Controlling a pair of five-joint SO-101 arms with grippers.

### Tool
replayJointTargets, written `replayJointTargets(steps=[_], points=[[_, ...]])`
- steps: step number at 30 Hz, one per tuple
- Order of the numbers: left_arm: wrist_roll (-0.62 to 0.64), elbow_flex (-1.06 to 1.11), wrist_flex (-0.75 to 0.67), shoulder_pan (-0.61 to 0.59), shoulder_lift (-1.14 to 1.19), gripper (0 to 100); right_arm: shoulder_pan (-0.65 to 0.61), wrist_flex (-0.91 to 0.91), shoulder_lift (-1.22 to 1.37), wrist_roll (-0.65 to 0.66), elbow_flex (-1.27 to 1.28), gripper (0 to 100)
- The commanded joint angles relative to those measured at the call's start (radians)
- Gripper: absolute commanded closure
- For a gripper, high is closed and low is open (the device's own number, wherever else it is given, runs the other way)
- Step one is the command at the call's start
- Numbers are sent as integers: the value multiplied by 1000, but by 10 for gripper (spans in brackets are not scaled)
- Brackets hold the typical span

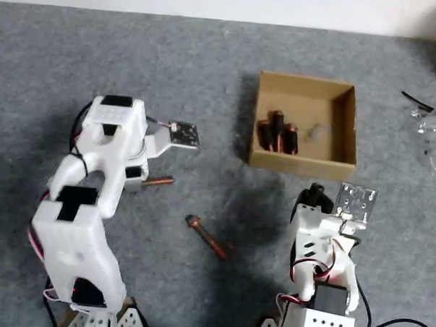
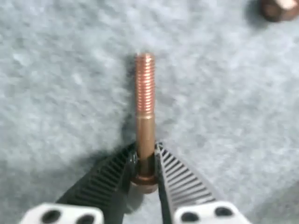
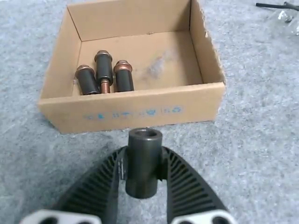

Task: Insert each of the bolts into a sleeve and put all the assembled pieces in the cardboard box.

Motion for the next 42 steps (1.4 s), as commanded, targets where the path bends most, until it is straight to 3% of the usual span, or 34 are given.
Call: replayJointTargets(steps=[1, 7, 12, 17, 21, 23, 26, 31, 37, 42], points=[[18, -128, 15, -12, 68, 993, 5, -41, -21, 14, 70, 994], [26, -285, 15, -42, 214, 993, 5, -41, -21, 14, 70, 994], [124, -427, 18, -85, 305, 993, 5, -41, -21, 14, 70, 994], [124, -513, 180, -70, 338, 990, 5, -54, -21, 14, 70, 994], [126, -524, 322, -10, 337, 838, 5, -62, -19, 14, 71, 994], [224, -536, 319, 8, 335, 792, 5, -62, -19, 14, 71, 994], [341, -611, 321, 31, 335, 822, 5, -62, -19, 14, 71, 994], [681, -702, 322, 54, 294, 815, 5, -62, -19, 14, 71, 994], [1234, -704, 321, 53, 197, 814, 5, -62, -19, 14, 71, 994], [1768, -705, 321, 58, 171, 814, 5, -62, -19, 14, 71, 994]])
